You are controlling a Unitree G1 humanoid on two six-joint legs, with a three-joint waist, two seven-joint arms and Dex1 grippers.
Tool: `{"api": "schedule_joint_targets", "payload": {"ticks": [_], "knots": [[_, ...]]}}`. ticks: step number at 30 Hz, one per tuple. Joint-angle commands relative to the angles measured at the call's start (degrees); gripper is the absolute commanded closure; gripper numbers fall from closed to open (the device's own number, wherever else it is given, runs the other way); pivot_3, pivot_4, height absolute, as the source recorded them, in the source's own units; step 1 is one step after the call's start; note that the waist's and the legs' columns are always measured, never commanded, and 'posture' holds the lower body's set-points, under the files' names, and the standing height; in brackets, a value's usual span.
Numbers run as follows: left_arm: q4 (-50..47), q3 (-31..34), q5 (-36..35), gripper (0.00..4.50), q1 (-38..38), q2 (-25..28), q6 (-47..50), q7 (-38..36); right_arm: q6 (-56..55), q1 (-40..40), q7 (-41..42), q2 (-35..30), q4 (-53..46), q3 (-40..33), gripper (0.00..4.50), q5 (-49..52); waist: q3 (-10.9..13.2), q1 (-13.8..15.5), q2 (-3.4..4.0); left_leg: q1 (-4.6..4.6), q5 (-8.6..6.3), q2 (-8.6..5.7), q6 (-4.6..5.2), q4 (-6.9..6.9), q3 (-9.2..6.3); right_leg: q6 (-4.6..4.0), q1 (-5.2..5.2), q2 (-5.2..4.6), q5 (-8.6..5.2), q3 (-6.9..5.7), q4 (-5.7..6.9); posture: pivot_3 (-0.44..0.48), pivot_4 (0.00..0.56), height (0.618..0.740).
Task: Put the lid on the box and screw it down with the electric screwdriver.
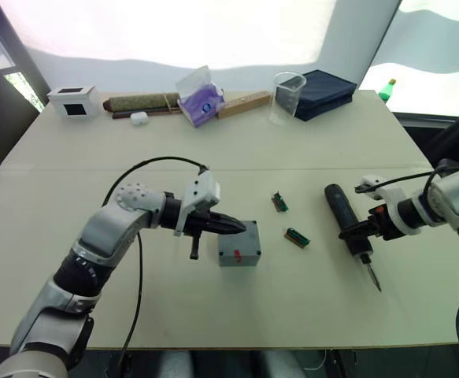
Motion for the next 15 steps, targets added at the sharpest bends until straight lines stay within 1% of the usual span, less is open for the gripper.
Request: {"api": "schedule_joint_targets", "payload": {"ticks": [1, 5, 7, 10, 12, 15], "knots": [[-3.2, 1.8, -1.0, 4.5, 1.0, 0.1, 0.4, 1.3, -1.0, 2.4, 4.0, 0.6, -1.5, 7.2, 2.35, -2.8, 0.0, 0.1, -0.07, 0.02, 0.0, 0.0, 0.0, 0.02, 0.0, 0.0, 0.04, 0.0, 0.0, -0.01, 0.0, 0.0, 0.15, 0.74], [-4.3, 2.2, -1.1, 4.5, 2.0, 0.0, 1.0, 2.2, -1.9, 3.9, 5.8, 0.0, -3.6, 8.7, 2.37, -5.2, -0.1, 0.4, -0.17, 0.03, 0.0, 0.01, 0.0, 0.02, -0.03, 0.0, 0.06, 0.0, 0.0, -0.04, 0.0, 0.0, 0.15, 0.74], [-4.7, 2.4, -1.2, 4.5, 2.7, -0.2, 1.1, 2.8, -2.9, 4.4, 5.8, 0.1, -4.0, 7.7, 2.37, -6.4, -0.2, 0.5, -0.29, 0.03, 0.0, 0.01, 0.0, 0.02, -0.08, 0.0, 0.08, 0.0, 0.0, -0.09, -0.01, 0.0, 0.15, 0.74], [-3.8, 2.6, -1.1, 4.5, 2.7, -0.3, 0.9, 3.0, -3.6, 1.9, 5.4, 0.9, -1.9, 4.7, 2.37, -7.9, -0.2, 0.4, -0.4, 0.05, -0.01, 0.01, 0.01, 0.03, -0.08, -0.01, 0.13, 0.0, -0.01, -0.09, -0.02, 0.0, 0.15, 0.74], [-2.1, 2.8, -1.0, 4.5, 2.0, -0.5, 0.4, 2.6, -5.4, -1.8, 4.2, 1.0, -0.3, 1.1, 2.37, -9.2, -0.2, 0.4, -0.39, 0.06, -0.01, 0.01, 0.01, 0.06, -0.08, -0.01, 0.14, 0.0, 0.0, -0.09, -0.02, 0.0, 0.15, 0.74], [0.1, 2.8, -0.7, 4.5, 0.9, -0.8, -0.2, 2.1, -7.5, -5.5, 2.5, 0.0, -0.9, -4.2, 2.37, -10.0, 0.0, 0.0, 0.01, 0.01, -0.05, 0.0, 0.08, 0.12, -0.03, -0.02, 0.07, 0.0, 0.02, -0.04, 0.02, 0.0, 0.15, 0.74]]}}
